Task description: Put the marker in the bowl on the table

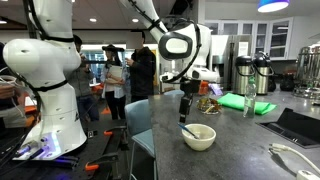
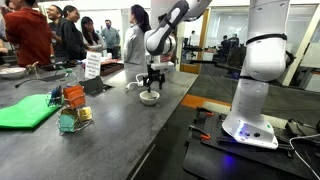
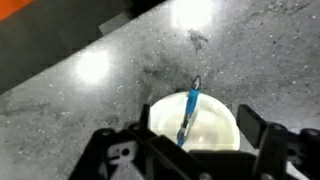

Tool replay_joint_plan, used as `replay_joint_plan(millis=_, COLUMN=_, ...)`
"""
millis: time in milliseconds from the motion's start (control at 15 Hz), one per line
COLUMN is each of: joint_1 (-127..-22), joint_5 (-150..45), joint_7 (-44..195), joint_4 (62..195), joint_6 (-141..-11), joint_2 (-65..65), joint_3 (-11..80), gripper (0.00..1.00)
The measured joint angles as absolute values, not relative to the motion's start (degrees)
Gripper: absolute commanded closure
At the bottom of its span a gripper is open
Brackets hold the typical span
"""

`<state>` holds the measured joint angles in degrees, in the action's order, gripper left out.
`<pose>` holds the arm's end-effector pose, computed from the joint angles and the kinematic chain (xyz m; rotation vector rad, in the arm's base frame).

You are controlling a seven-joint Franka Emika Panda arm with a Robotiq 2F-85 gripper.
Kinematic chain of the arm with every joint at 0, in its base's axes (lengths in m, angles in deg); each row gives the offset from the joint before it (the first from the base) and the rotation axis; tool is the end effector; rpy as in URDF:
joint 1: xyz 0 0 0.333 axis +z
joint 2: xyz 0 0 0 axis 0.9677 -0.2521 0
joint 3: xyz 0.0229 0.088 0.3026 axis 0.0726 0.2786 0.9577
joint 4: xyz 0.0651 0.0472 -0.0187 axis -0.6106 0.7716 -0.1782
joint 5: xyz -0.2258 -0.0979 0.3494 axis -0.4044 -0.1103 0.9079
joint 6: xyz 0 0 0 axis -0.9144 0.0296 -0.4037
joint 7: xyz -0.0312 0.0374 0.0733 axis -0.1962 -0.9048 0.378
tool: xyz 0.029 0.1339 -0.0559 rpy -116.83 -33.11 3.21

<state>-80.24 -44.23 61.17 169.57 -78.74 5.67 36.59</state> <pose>0.5167 -0.0561 0.1749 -3.0012 0.7731 0.2073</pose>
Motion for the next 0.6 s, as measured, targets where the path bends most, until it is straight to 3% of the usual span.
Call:
replay_joint_plan(millis=67, joint_1=-80.2, joint_5=-43.2, joint_7=61.1, joint_4=169.0, joint_6=-78.7, joint_2=4.7, joint_3=36.6, gripper=0.19)
replay_joint_plan(millis=200, joint_1=-80.1, joint_5=-41.7, joint_7=61.0, joint_4=167.6, joint_6=-78.7, joint_2=3.0, joint_3=36.4, gripper=0.21)
replay_joint_plan(millis=600, joint_1=-80.2, joint_5=-40.4, joint_7=61.0, joint_4=162.5, joint_6=-78.7, joint_2=-1.2, joint_3=34.4, gripper=0.35)
